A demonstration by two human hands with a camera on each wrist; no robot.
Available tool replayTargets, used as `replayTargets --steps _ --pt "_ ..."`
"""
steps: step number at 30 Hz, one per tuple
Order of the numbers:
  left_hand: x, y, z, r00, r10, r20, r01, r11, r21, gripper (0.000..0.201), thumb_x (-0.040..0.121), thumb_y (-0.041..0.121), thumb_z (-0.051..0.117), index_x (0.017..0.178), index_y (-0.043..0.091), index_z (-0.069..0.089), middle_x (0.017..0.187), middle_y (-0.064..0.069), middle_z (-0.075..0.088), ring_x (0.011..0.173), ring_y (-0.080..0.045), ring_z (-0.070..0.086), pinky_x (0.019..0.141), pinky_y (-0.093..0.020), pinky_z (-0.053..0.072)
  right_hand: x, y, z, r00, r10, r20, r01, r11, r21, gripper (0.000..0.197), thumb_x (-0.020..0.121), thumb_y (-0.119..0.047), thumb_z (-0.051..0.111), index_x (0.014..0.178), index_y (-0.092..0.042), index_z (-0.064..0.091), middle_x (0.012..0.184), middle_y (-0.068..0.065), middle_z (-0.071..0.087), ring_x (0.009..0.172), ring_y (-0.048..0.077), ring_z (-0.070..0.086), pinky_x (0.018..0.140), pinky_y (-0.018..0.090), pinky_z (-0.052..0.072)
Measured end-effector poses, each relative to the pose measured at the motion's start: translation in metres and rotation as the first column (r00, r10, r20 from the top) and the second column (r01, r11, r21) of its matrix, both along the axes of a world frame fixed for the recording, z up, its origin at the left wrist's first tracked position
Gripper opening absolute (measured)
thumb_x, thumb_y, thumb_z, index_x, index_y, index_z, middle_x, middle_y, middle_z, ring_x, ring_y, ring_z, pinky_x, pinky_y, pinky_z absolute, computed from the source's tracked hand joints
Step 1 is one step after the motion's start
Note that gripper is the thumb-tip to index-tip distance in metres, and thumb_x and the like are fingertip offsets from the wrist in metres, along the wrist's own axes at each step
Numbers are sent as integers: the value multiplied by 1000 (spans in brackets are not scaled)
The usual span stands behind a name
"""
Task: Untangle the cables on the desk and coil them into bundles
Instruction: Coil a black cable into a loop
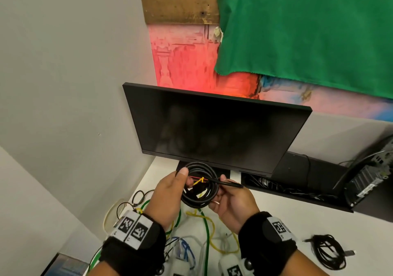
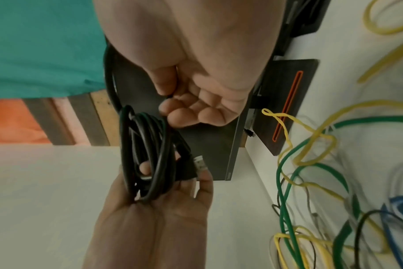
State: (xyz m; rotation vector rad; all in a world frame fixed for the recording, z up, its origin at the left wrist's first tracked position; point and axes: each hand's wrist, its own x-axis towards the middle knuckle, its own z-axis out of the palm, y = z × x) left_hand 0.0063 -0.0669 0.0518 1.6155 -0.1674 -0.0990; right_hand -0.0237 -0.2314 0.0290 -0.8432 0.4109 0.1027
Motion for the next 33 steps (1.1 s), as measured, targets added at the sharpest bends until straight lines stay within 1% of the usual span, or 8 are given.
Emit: replayTargets --steps 6,8,10,16,19,22,26,33 --pt "1 -1 -10 997 -44 60 37 993 108 42 84 63 44 79 32 71 80 2 73 78 -11 68 79 -34 52 -5 1 3 1000 8 -20 -5 992 124 37 89 -36 52 84 -1 60 59 9 46 66 26 53 68 37 46" --pt "1 -1 -11 996 -88 14 86 993 78 45 80 65 48 81 28 73 82 -1 73 81 -17 69 85 -46 55 -5 1 1 1000 -16 -13 18 990 143 54 99 -33 45 114 17 59 90 32 55 94 44 60 98 53 48" --pt "0 0 -11 994 -113 -2 113 991 78 45 79 65 49 83 27 73 85 -3 74 85 -19 69 90 -51 53 -5 0 -1 1000 -28 -1 28 979 200 62 102 -31 41 133 21 42 116 39 45 116 51 51 115 60 31" --pt "-3 4 -11 988 -154 -10 154 984 91 42 80 61 50 91 28 74 91 -4 74 89 -21 70 90 -50 53 -4 1 -3 999 -34 -8 35 975 218 65 103 -34 39 136 22 35 140 46 36 128 55 46 113 61 33" --pt "-4 3 -10 989 -143 -19 144 987 68 38 80 56 52 87 25 74 87 -5 74 85 -21 69 85 -45 55 -1 4 -3 1000 -21 -11 23 970 242 66 98 -35 45 138 17 38 125 51 36 115 54 50 115 62 29" --pt "-5 4 -7 993 -112 -44 113 993 35 28 80 44 59 75 20 71 73 -3 71 71 -16 64 72 -34 51 -2 7 -4 999 17 -35 -7 964 264 78 94 -37 47 143 20 23 118 26 32 109 39 36 119 63 16" --pt "-12 5 -7 971 -203 -124 203 979 -6 10 84 19 66 77 16 73 76 -9 72 74 -20 68 72 -34 55 -4 6 2 998 67 -5 -64 973 224 63 103 -37 39 137 16 45 133 38 52 123 47 56 108 58 40" --pt "-14 5 -2 979 -199 -42 201 979 43 7 87 10 65 82 15 69 78 -7 74 76 -19 71 71 -29 56 0 8 -1 1000 -23 -10 25 980 199 65 103 -37 42 136 18 41 136 43 45 127 53 49 110 58 39"
